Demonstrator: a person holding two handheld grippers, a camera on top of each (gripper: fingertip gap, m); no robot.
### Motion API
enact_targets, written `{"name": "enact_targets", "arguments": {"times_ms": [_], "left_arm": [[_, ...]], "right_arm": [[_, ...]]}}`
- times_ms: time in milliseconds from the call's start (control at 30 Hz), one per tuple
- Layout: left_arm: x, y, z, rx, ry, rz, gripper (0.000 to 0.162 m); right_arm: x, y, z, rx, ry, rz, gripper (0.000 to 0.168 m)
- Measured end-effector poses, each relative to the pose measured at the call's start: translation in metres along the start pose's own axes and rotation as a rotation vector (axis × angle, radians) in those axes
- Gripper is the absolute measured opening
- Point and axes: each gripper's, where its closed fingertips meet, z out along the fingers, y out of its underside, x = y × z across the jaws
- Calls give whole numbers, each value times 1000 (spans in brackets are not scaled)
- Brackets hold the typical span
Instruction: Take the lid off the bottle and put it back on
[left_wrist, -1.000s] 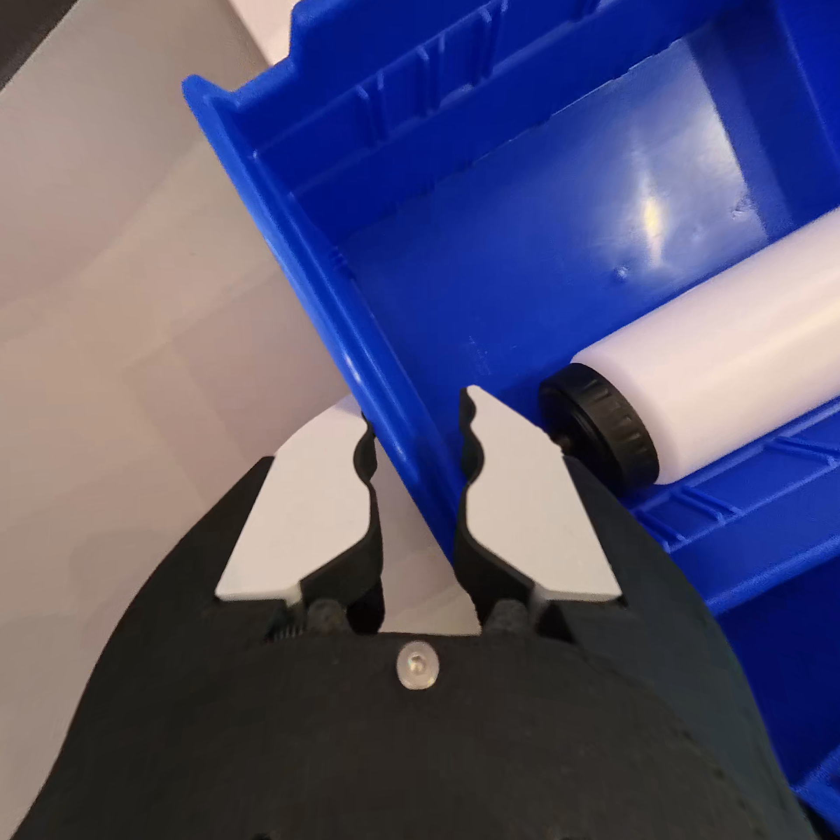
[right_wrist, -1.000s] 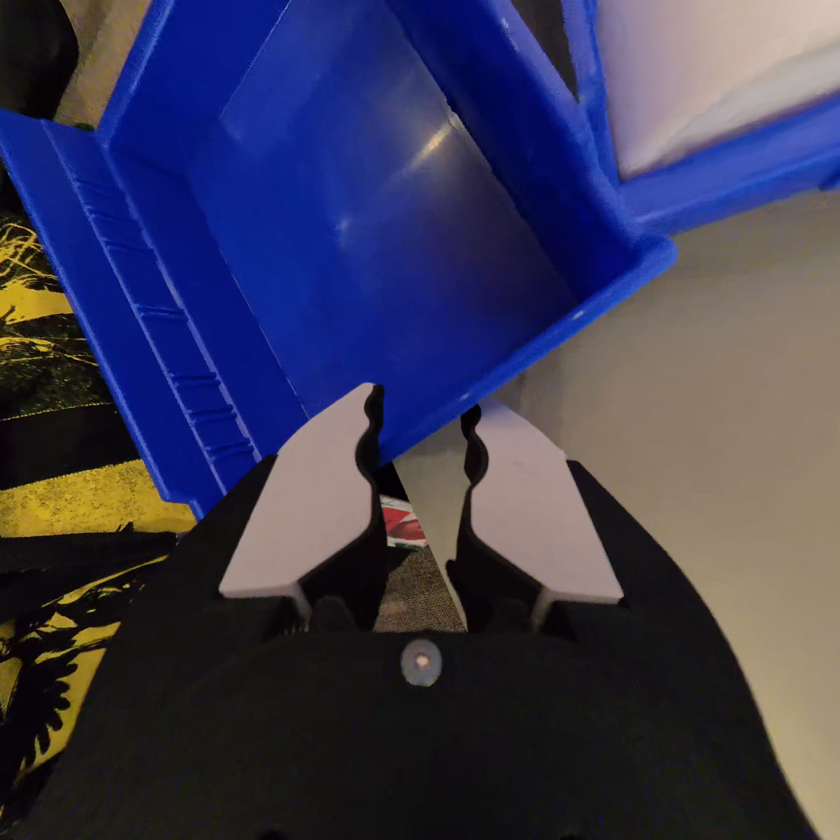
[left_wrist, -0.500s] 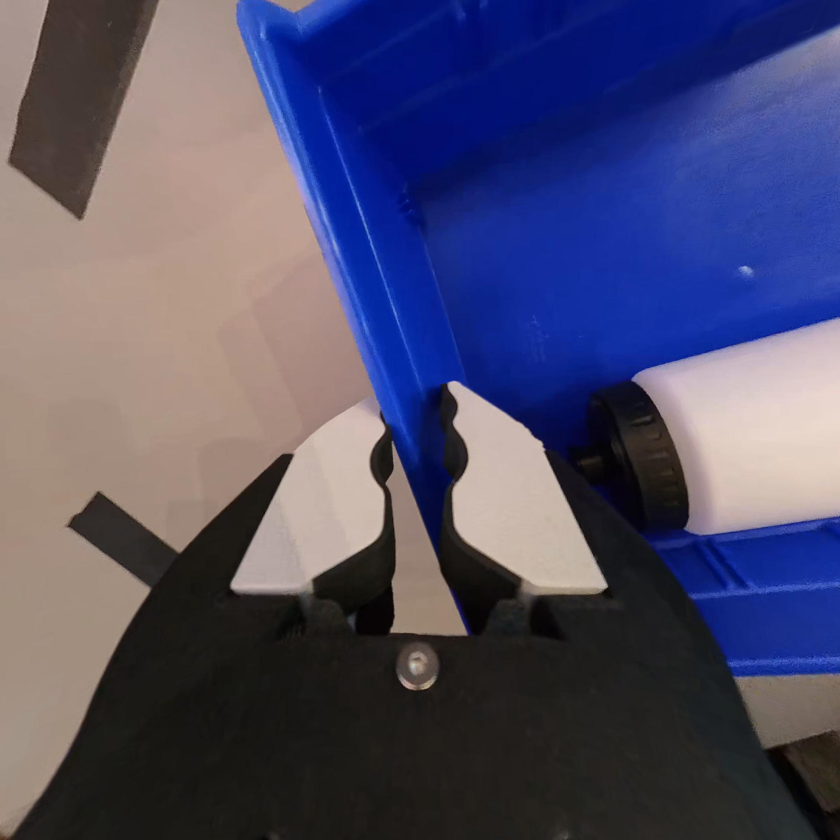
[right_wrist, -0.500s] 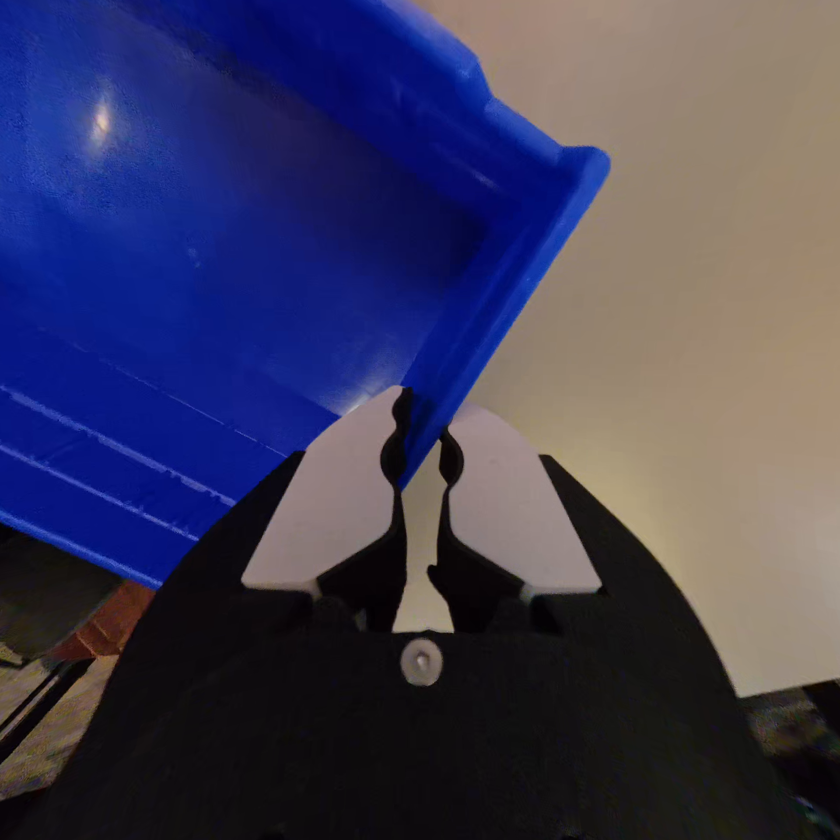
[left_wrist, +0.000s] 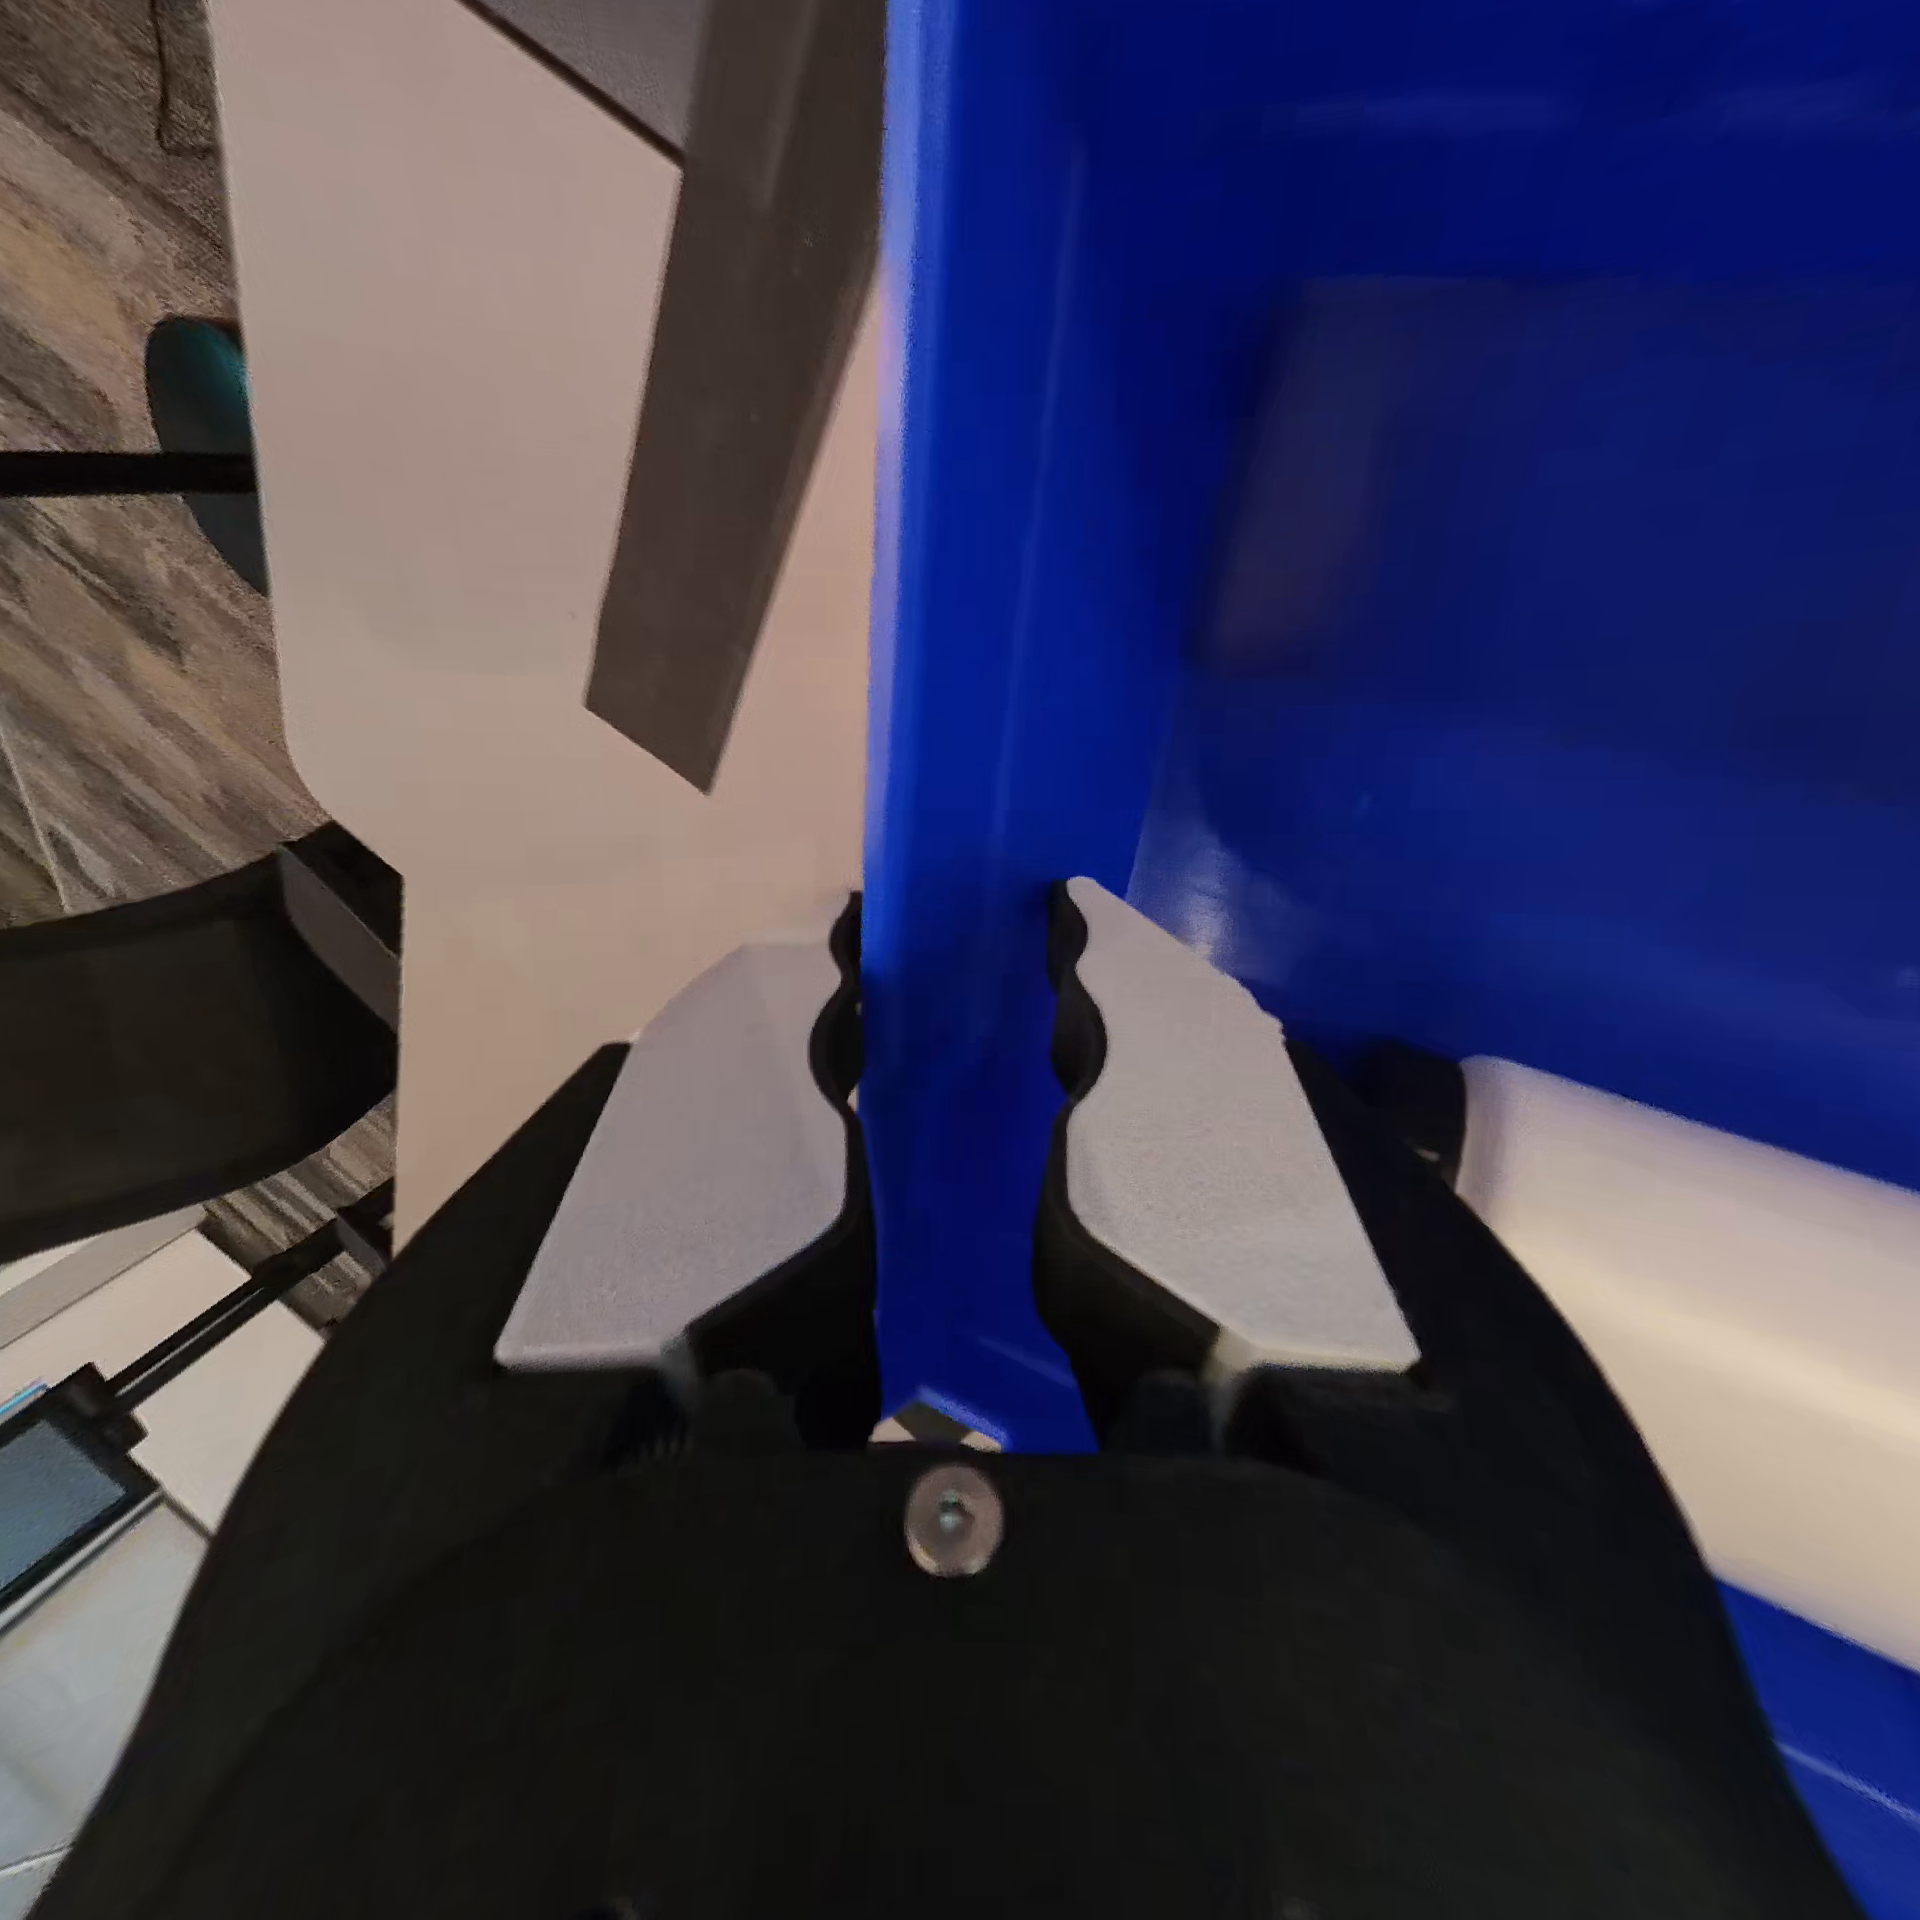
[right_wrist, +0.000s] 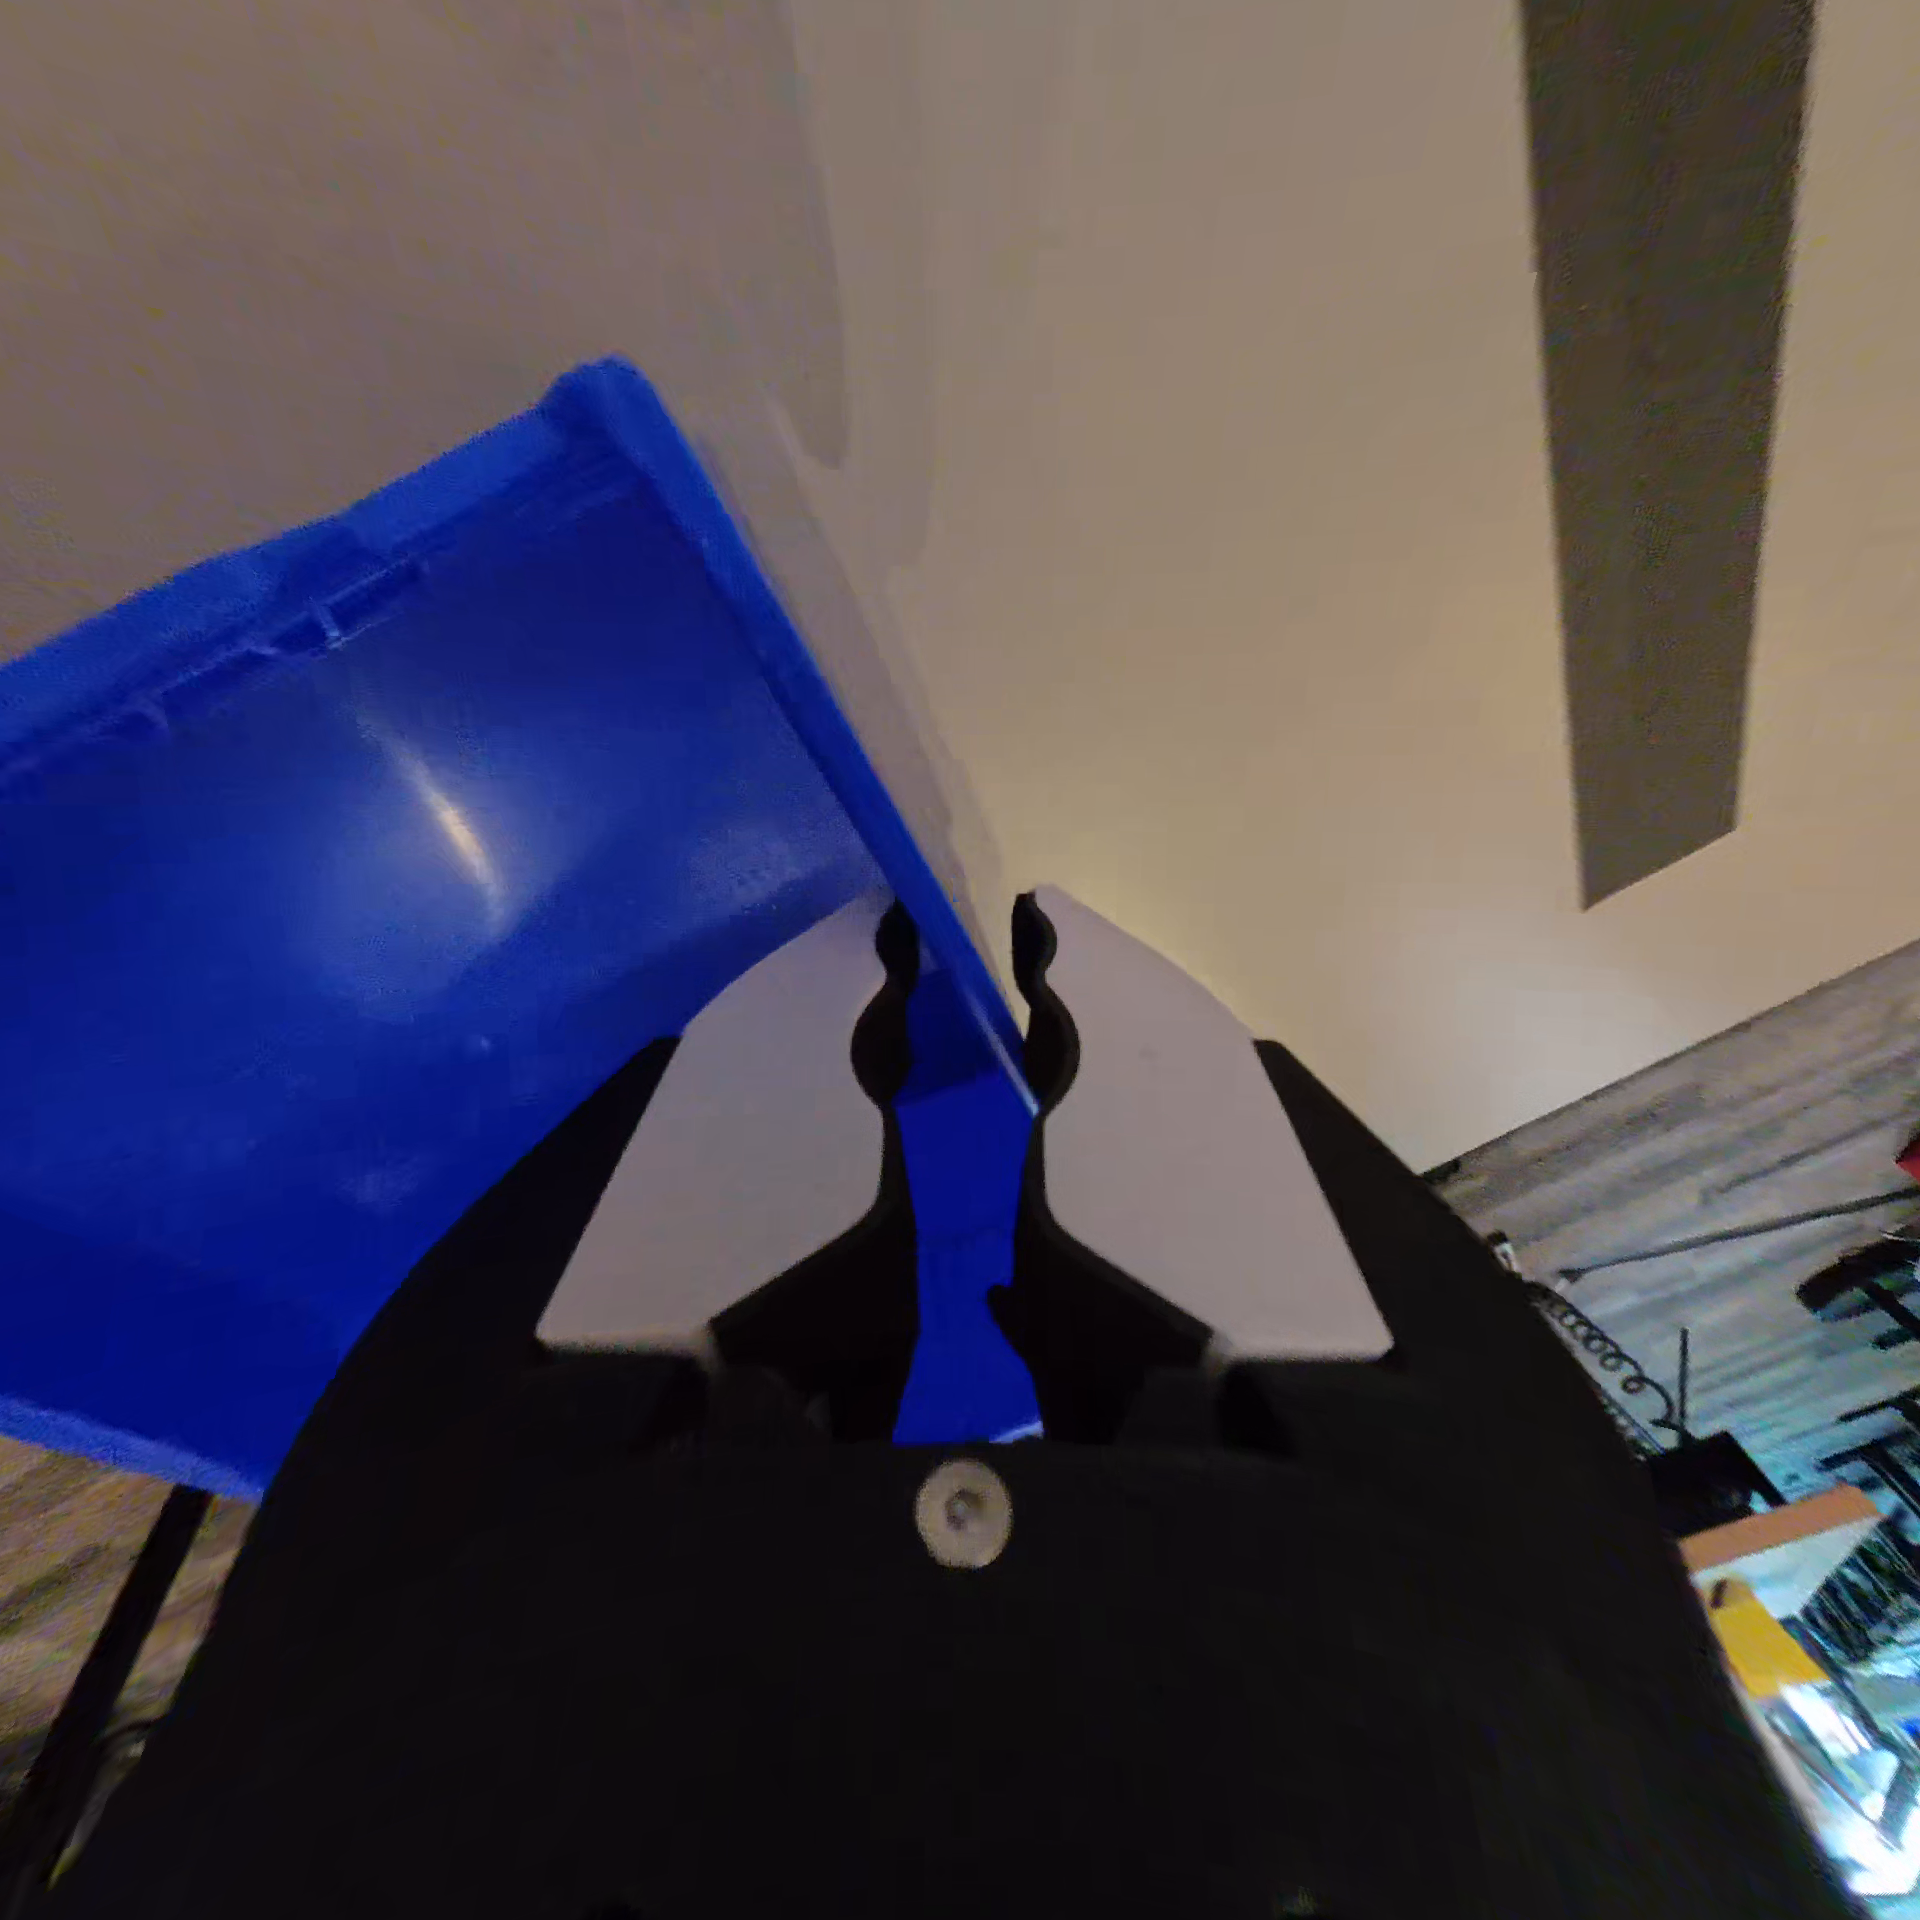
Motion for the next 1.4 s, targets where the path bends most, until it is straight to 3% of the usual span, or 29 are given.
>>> {"name": "enact_targets", "arguments": {"times_ms": [333, 600, 1233, 1300, 1400], "left_arm": [[-56, -62, 29, 17, -74, 89, 39], [-78, -84, 40, 18, -122, 118, 41], [-101, -94, 50, 12, -141, 43, 45], [-108, -89, 43, -11, -180, 16, 56], [-112, -91, 10, 115, -211, -88, 72]], "right_arm": [[108, -77, 11, 35, 169, -34, 25], [152, -117, 15, 44, 234, -114, 28], [166, -128, 17, 31, 276, -76, 32], [171, -129, 8, 66, 353, -80, 41], [167, -127, -28, 204, 439, -30, 59]]}}
